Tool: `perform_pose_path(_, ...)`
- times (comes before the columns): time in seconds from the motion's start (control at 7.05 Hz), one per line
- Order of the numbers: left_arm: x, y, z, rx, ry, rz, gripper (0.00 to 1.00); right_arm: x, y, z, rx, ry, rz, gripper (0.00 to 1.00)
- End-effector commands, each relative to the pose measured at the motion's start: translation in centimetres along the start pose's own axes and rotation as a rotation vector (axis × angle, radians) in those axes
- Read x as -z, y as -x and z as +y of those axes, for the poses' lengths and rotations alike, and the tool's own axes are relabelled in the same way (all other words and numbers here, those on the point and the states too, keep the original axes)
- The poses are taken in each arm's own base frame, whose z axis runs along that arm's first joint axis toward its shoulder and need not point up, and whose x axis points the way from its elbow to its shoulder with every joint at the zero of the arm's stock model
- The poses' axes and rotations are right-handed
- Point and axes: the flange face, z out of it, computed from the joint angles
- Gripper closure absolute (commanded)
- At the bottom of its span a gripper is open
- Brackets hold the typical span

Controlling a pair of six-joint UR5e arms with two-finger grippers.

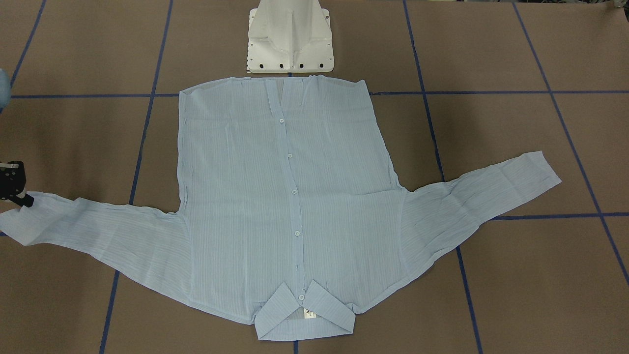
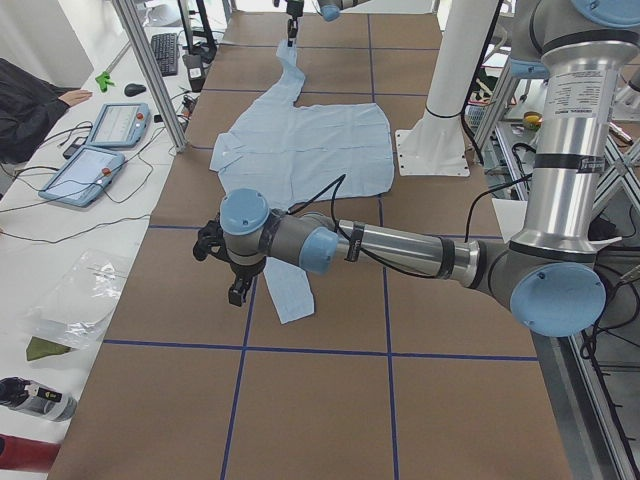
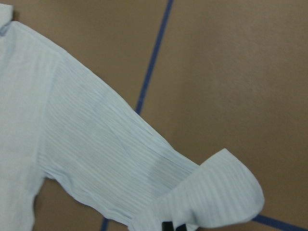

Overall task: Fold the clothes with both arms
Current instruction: 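Lift the cuff with the right gripper and carry it across the shirt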

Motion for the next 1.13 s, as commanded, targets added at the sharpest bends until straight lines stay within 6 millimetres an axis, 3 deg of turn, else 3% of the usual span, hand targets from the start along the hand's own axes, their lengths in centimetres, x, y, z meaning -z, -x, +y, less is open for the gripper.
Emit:
perform_pose_path(0.0,-0.4,0.5,0.2,0.003,0.007,-0.003,0.00,1.1,12.3,-7.4,0.061,-0.018,-0.118,1.00)
perform_pose_path(0.14,-0.4,0.6,0.4,0.005,0.005,-0.004,0.00,1.0,18.5,-11.1,0.070,-0.004,-0.142,1.00)
perform_pose_path(0.28,-0.6,0.9,0.6,0.008,0.009,-0.005,0.00,0.5,24.1,-12.9,0.092,0.024,-0.161,1.00)
perform_pose_path(0.43,-0.6,0.9,0.6,0.014,0.010,-0.005,0.00,-1.4,27.8,-12.9,0.131,0.048,-0.187,1.00)
perform_pose_path(0.57,-0.8,1.1,0.8,0.015,0.014,-0.005,0.00,-2.1,33.3,-15.6,0.171,0.049,-0.223,1.00)
perform_pose_path(0.71,-0.9,1.2,0.8,0.015,0.015,-0.005,0.00,-3.6,38.6,-16.2,0.183,0.010,-0.206,1.00)
perform_pose_path(0.99,-0.9,1.3,0.9,0.021,0.016,-0.007,0.00,-7.7,43.9,-16.6,0.204,0.009,-0.175,1.00)
